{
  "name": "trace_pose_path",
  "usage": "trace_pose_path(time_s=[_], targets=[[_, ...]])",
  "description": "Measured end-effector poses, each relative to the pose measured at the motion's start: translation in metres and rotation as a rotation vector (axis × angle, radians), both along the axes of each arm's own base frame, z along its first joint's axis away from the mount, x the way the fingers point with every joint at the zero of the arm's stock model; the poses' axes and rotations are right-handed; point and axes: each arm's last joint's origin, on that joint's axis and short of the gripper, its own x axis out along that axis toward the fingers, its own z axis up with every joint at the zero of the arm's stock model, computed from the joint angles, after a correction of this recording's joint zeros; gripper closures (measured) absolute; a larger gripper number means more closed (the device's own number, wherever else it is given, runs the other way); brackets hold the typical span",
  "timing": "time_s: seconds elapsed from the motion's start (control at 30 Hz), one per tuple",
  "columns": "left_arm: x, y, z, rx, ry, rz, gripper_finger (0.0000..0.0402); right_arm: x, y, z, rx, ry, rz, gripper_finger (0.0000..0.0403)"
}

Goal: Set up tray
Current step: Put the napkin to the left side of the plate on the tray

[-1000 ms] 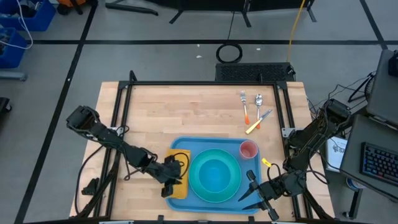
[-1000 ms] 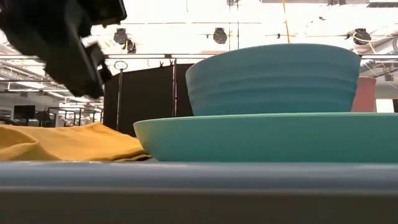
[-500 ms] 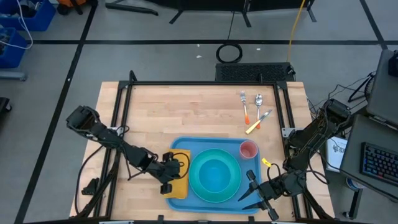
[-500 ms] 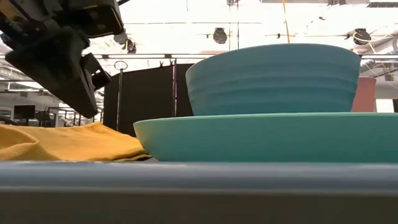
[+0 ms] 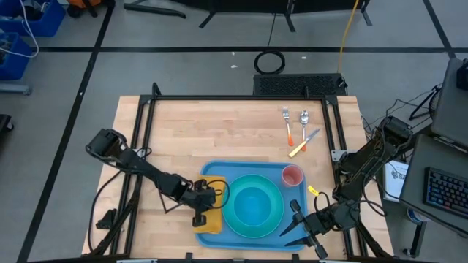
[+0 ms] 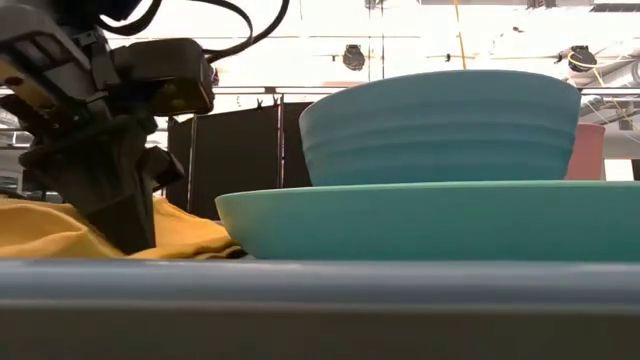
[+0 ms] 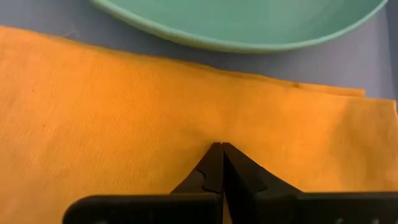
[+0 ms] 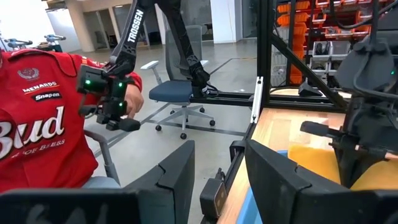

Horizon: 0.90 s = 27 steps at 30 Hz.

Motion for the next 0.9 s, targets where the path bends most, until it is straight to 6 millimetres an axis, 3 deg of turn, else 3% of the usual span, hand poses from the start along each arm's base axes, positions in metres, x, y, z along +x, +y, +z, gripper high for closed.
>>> trace_pose_path(time_s=[0.9], targets=[[0.0084,0.0028,0.0023,-0.011,-0.082,0.018,0.0390,0.0001,-0.0001,0.0000,0.000,0.000,0.000,0.0269]])
